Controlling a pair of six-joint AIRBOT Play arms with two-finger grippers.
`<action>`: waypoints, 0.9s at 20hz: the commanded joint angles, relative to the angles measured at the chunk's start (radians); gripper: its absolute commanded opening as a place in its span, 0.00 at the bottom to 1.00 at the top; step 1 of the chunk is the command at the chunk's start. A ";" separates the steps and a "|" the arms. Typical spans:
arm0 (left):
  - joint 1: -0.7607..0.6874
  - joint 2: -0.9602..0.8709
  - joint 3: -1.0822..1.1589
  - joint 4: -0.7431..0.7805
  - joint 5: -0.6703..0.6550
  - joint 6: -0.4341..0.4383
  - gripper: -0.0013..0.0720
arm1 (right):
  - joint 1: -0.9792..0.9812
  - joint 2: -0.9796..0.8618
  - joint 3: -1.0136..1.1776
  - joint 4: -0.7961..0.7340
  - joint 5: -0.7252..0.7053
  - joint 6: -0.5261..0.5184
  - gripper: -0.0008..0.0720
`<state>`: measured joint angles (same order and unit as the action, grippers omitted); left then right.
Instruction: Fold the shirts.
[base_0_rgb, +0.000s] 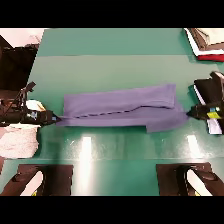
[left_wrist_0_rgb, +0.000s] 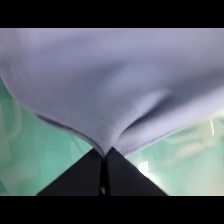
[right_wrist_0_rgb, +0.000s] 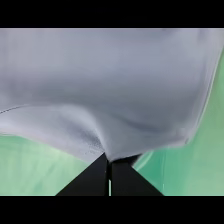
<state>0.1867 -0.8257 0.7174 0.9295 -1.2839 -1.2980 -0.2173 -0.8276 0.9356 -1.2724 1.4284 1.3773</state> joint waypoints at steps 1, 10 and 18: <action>0.000 -0.078 0.001 -0.006 0.179 0.005 0.05 | 0.047 -0.180 0.106 -0.004 -0.125 0.002 0.03; 0.000 -0.341 0.043 -0.171 0.422 0.110 0.05 | 0.074 -0.556 0.351 -0.002 -0.204 0.002 0.04; 0.000 -0.479 0.240 -0.242 0.479 0.014 1.00 | 0.071 -0.745 0.550 0.206 -0.219 0.000 0.77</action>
<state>0.1867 -1.2774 0.8986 0.7208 -0.8337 -1.2385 -0.1394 -1.5185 1.4185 -1.1469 1.2030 1.3796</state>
